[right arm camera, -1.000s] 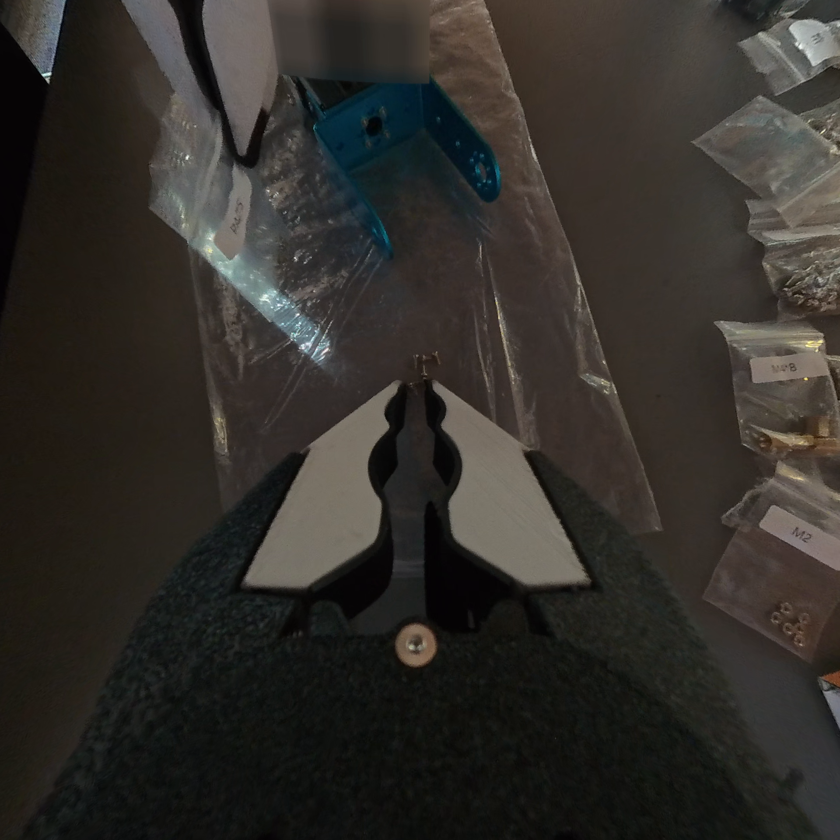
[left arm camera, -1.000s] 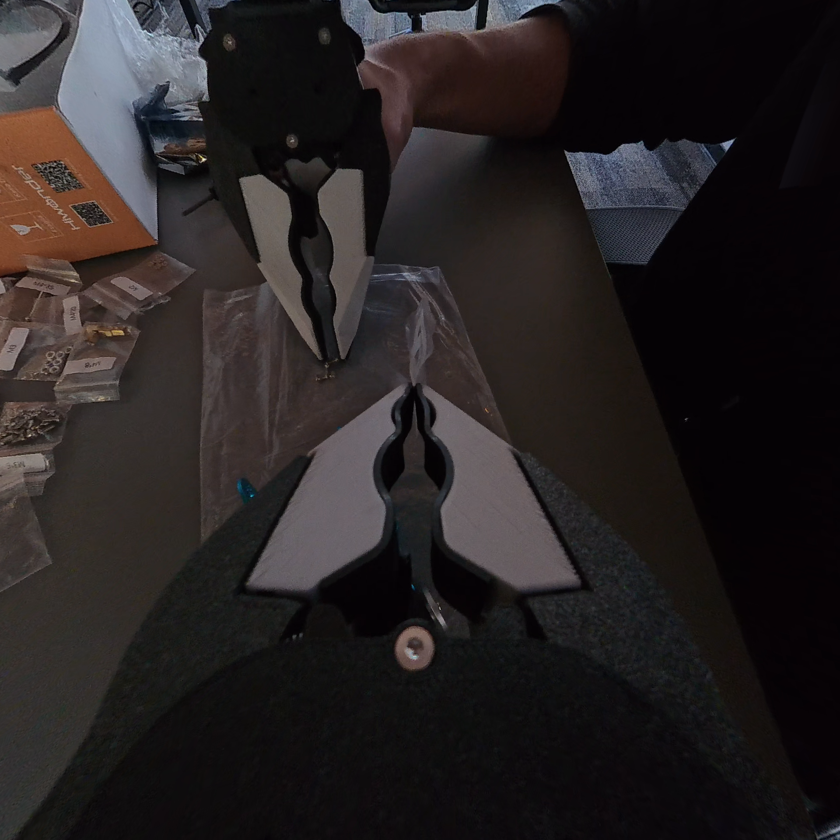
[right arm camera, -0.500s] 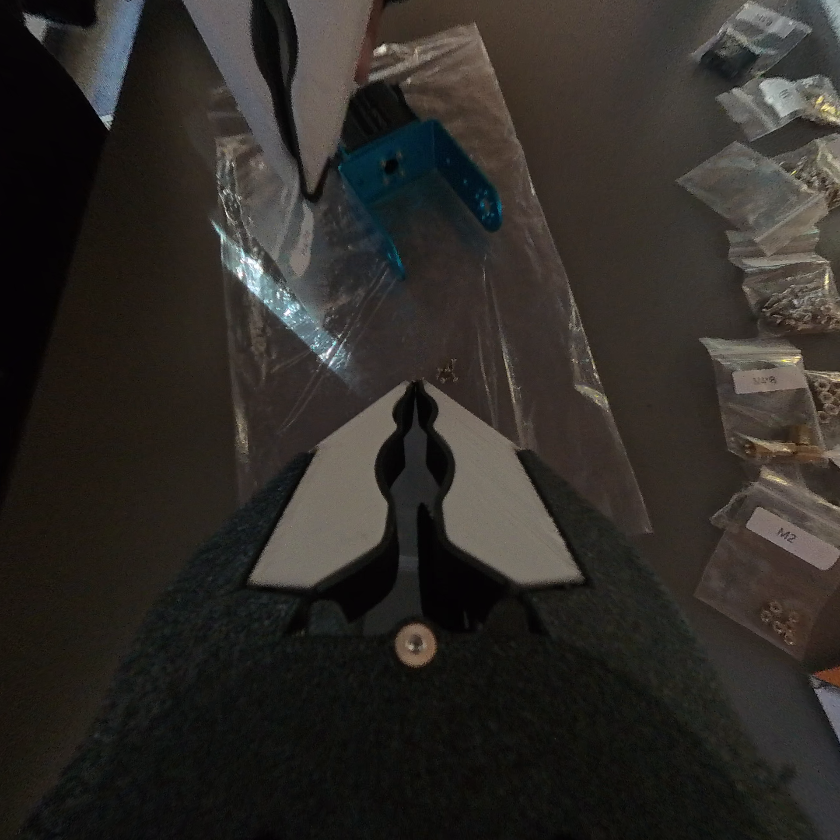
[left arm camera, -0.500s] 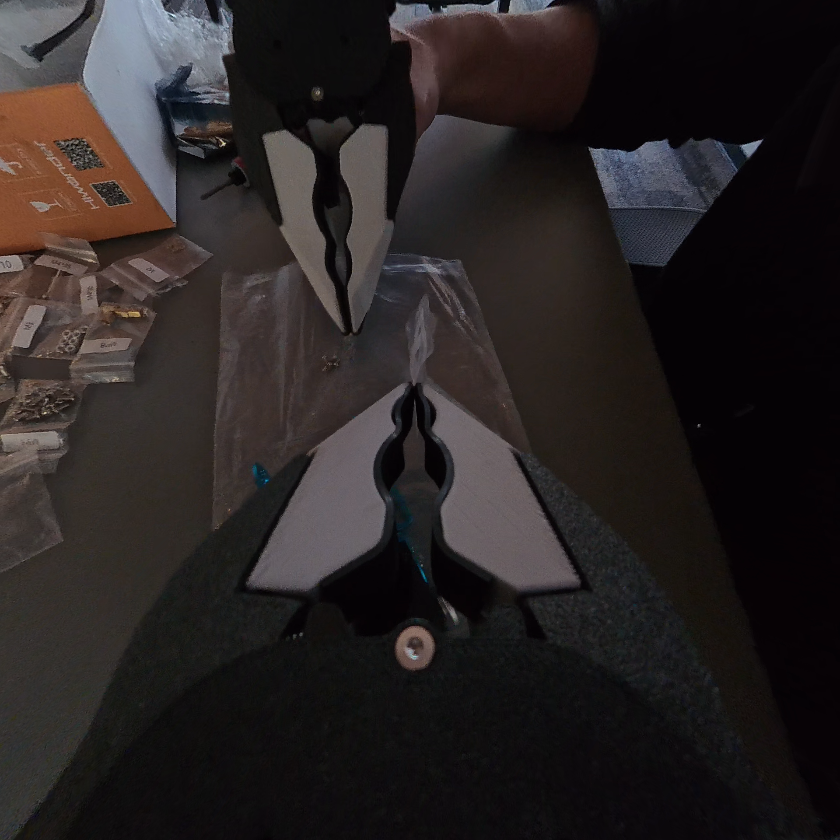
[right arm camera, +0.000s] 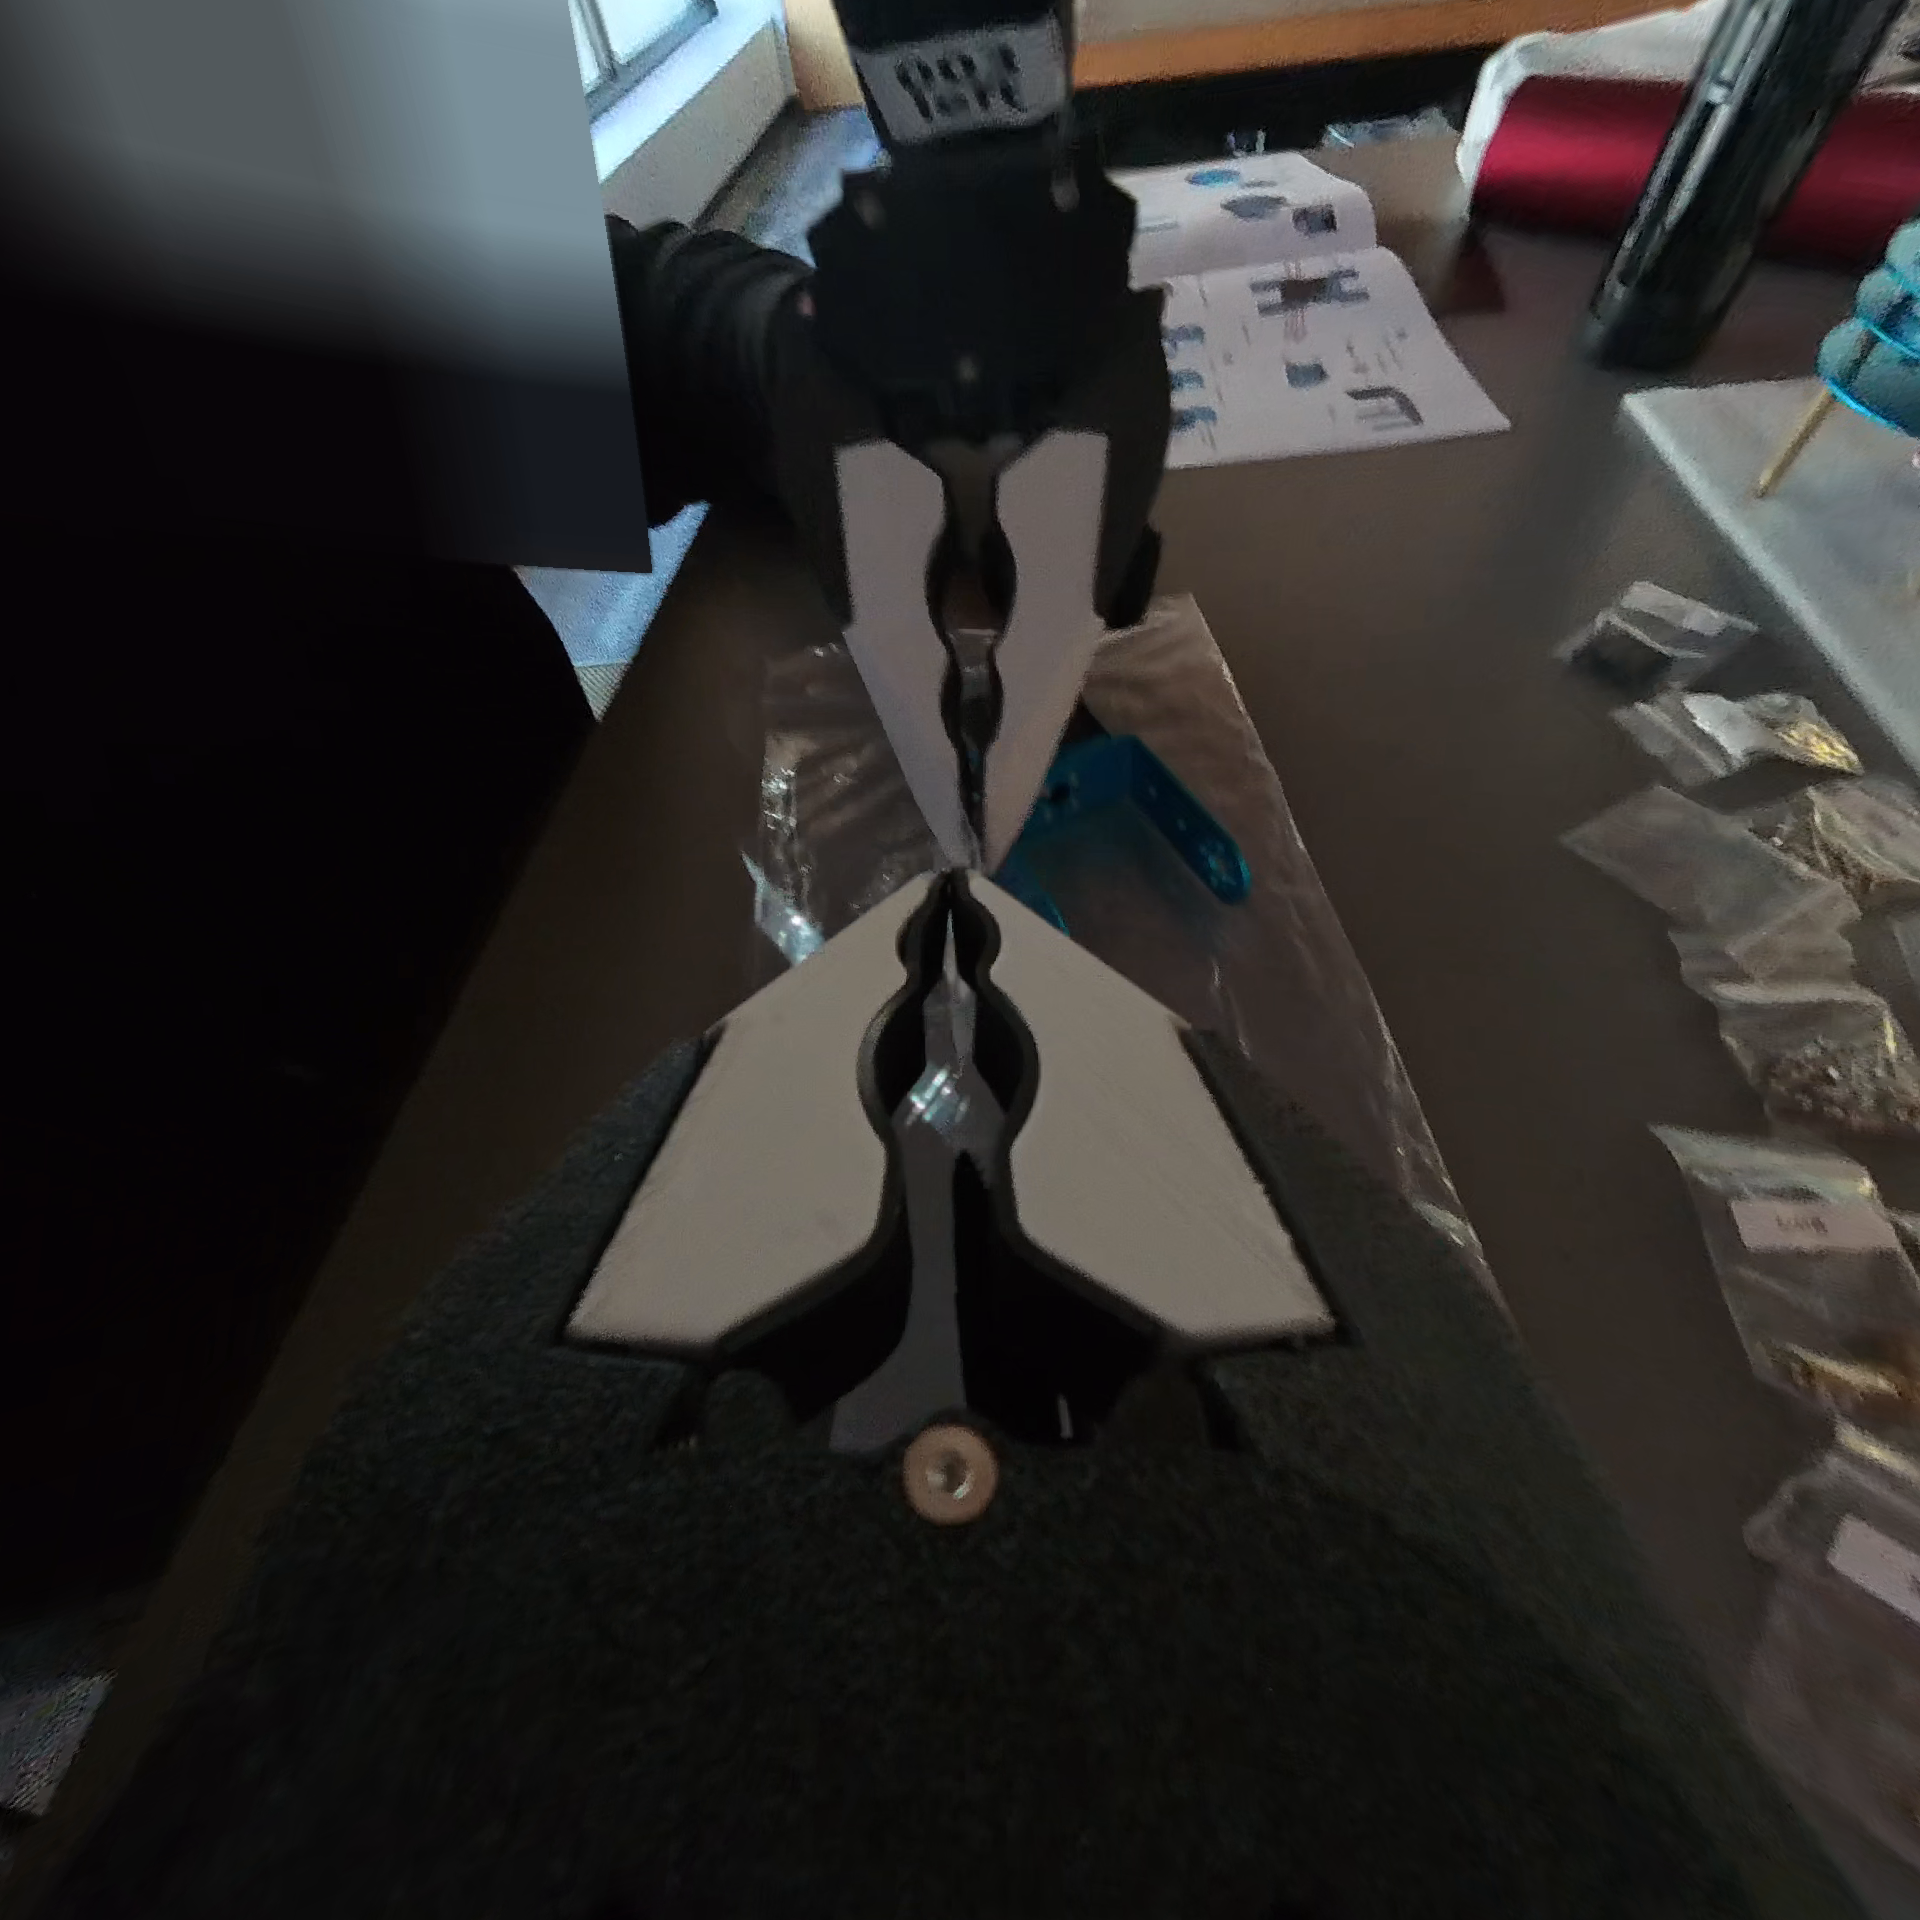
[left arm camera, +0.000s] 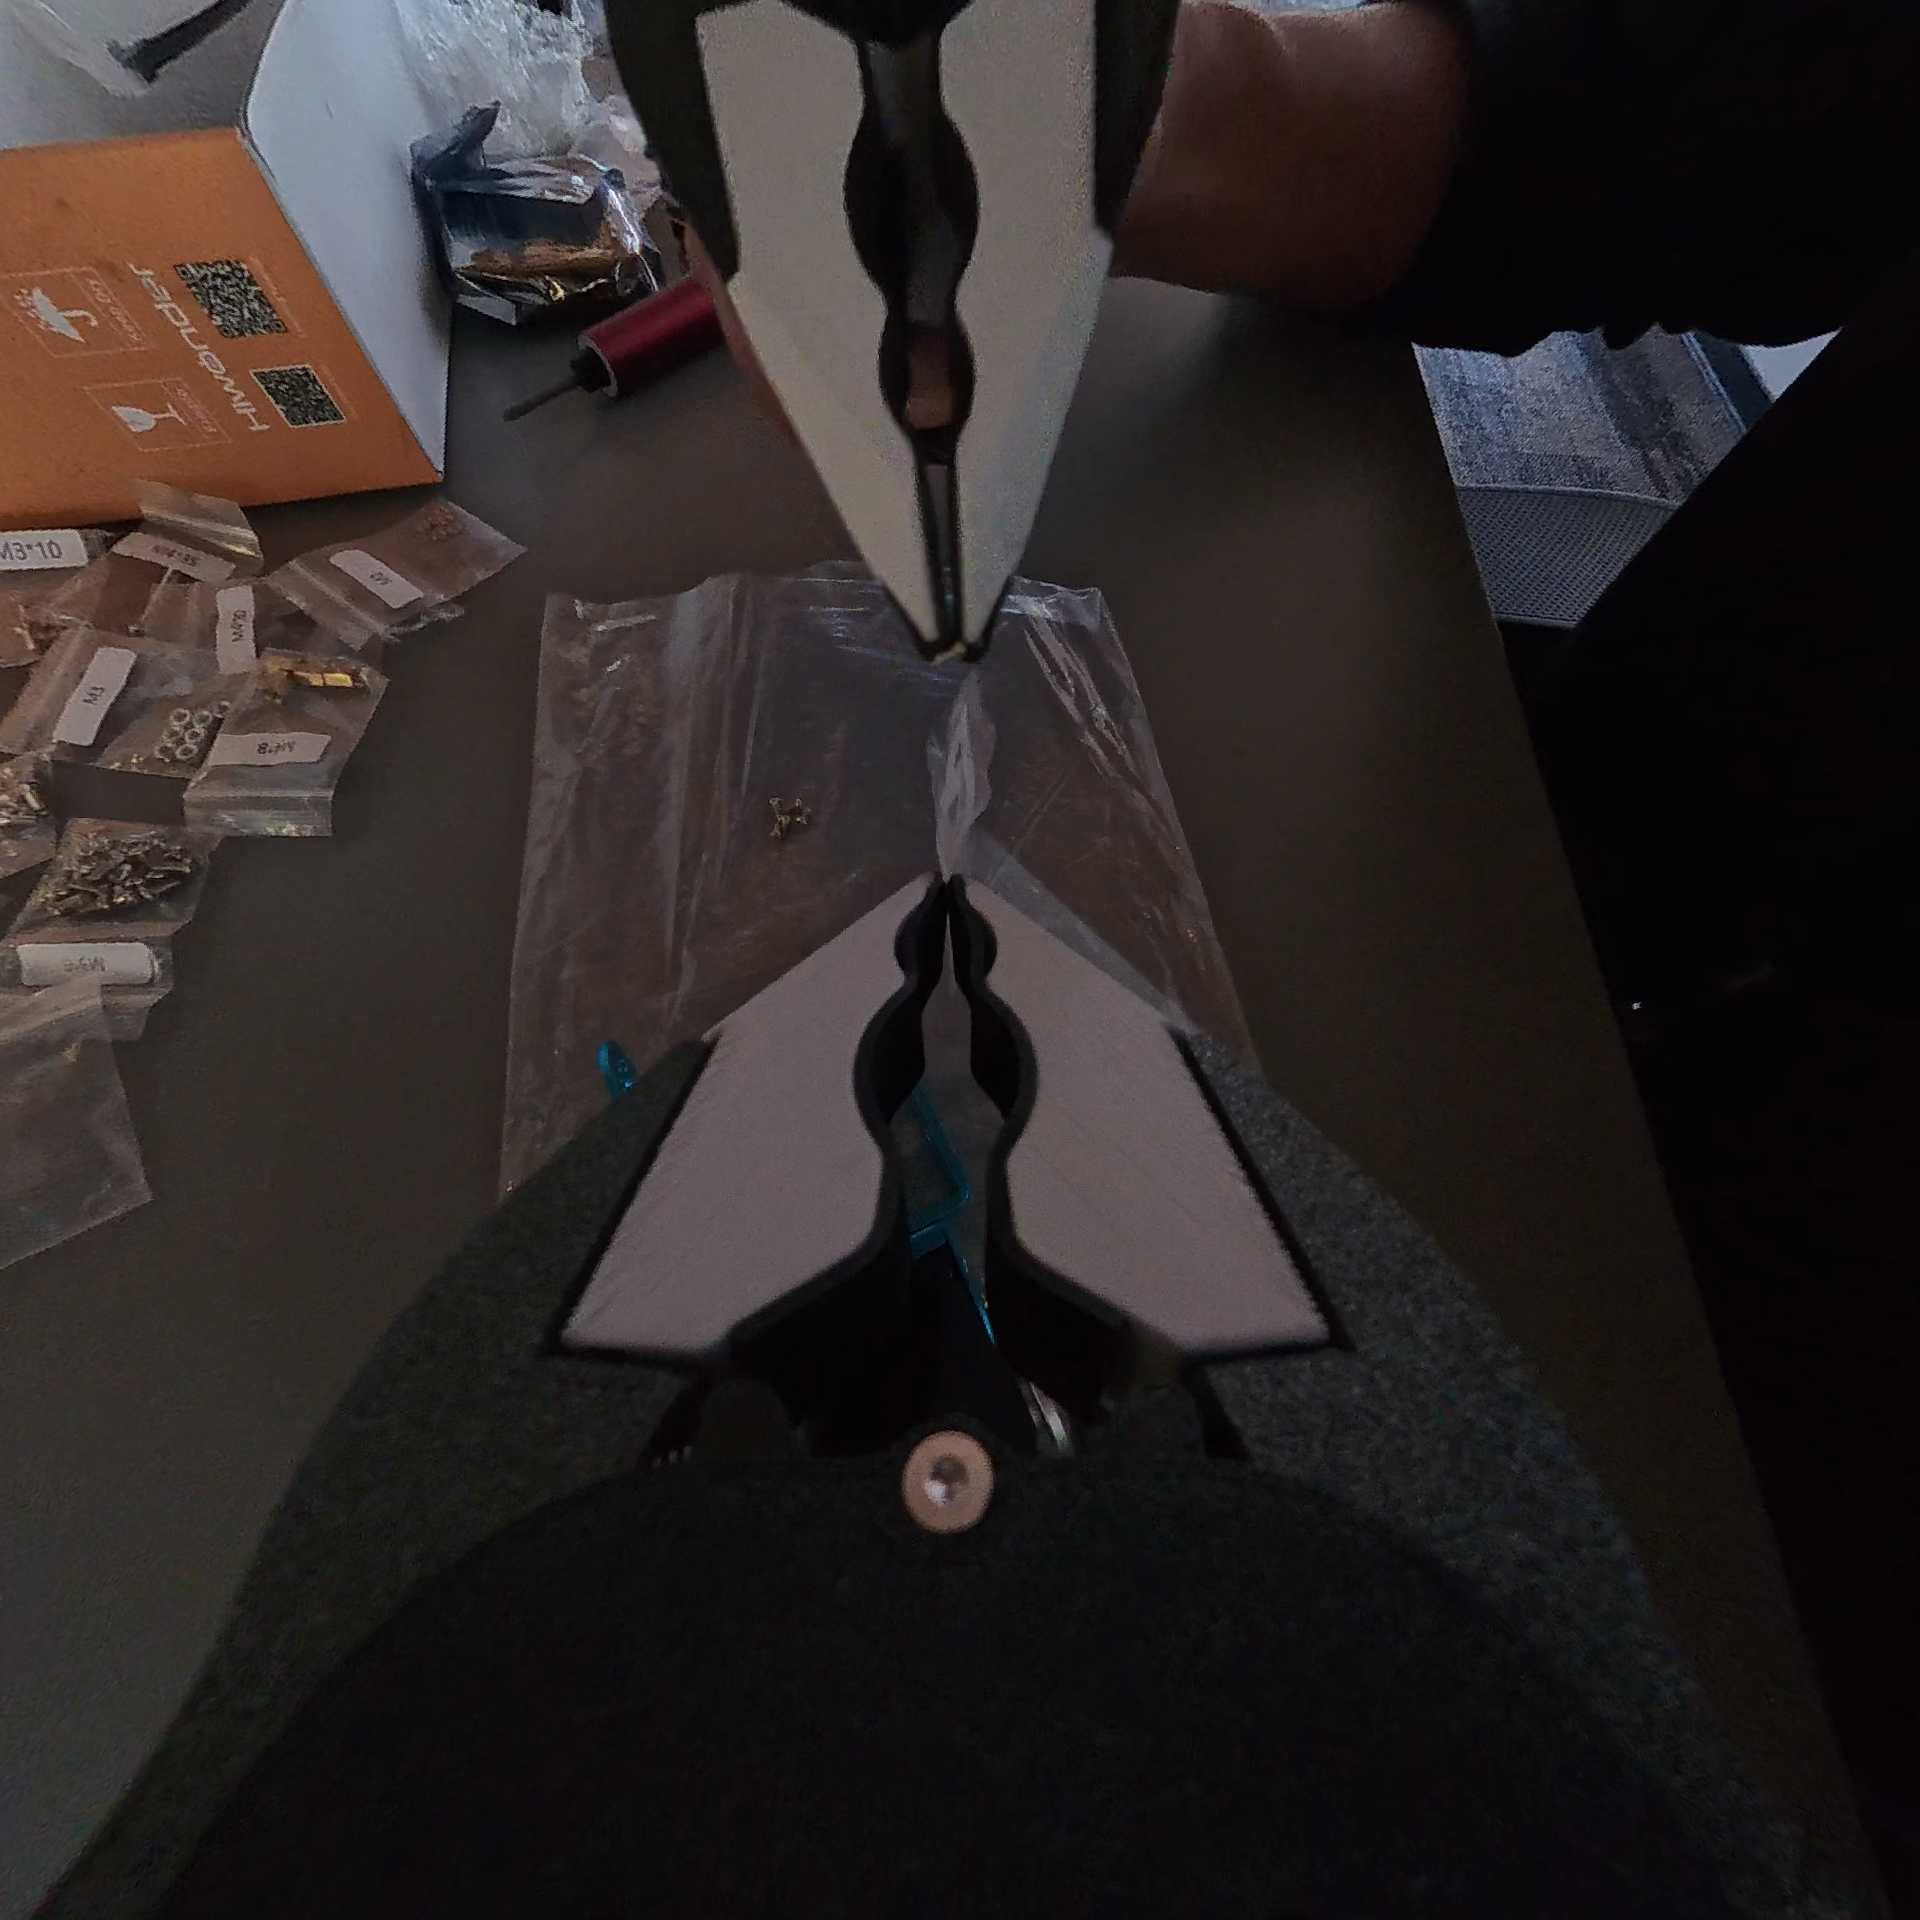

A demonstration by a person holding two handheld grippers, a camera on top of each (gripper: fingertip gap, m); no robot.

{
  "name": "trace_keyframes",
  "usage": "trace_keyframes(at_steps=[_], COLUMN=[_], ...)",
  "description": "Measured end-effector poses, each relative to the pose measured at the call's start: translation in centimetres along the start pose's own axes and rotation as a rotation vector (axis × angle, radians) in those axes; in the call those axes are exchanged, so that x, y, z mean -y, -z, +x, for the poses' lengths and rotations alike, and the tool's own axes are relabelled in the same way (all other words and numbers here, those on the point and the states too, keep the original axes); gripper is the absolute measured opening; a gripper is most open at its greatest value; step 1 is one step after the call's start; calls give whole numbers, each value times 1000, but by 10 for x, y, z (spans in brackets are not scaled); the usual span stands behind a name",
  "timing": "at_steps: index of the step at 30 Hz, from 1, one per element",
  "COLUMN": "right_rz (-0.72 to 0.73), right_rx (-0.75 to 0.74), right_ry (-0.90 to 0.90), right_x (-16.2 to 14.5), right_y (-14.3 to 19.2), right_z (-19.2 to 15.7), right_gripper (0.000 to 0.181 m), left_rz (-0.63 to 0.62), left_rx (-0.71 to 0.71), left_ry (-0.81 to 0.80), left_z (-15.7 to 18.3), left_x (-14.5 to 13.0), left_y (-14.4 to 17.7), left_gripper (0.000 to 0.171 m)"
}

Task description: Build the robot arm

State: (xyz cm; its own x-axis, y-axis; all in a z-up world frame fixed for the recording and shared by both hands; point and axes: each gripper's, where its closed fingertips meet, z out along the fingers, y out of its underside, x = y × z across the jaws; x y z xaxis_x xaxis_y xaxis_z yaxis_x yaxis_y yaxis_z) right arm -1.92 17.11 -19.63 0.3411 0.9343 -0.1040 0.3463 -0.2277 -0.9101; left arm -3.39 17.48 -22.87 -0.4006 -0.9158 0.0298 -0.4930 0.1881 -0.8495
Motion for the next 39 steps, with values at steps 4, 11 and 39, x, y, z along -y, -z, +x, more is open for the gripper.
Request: trace_keyframes(at_steps=[4, 11, 39], right_rz=[-24, -105, -384], right_rx=[8, -32, -221], right_ry=[12, 72, 35], right_x=[-1, -13, -76], right_y=[-7, -14, 1], right_z=[-5, -4, 45], right_gripper=[0, 0, 12], left_rz=[-6, -10, 67], left_rx=[-3, -5, -71], left_ry=[-3, -10, 47], left_z=[2, 4, -1], left_x=[-1, -1, 8], left_y=[-3, -4, 13], left_gripper=[0, 0, 0])
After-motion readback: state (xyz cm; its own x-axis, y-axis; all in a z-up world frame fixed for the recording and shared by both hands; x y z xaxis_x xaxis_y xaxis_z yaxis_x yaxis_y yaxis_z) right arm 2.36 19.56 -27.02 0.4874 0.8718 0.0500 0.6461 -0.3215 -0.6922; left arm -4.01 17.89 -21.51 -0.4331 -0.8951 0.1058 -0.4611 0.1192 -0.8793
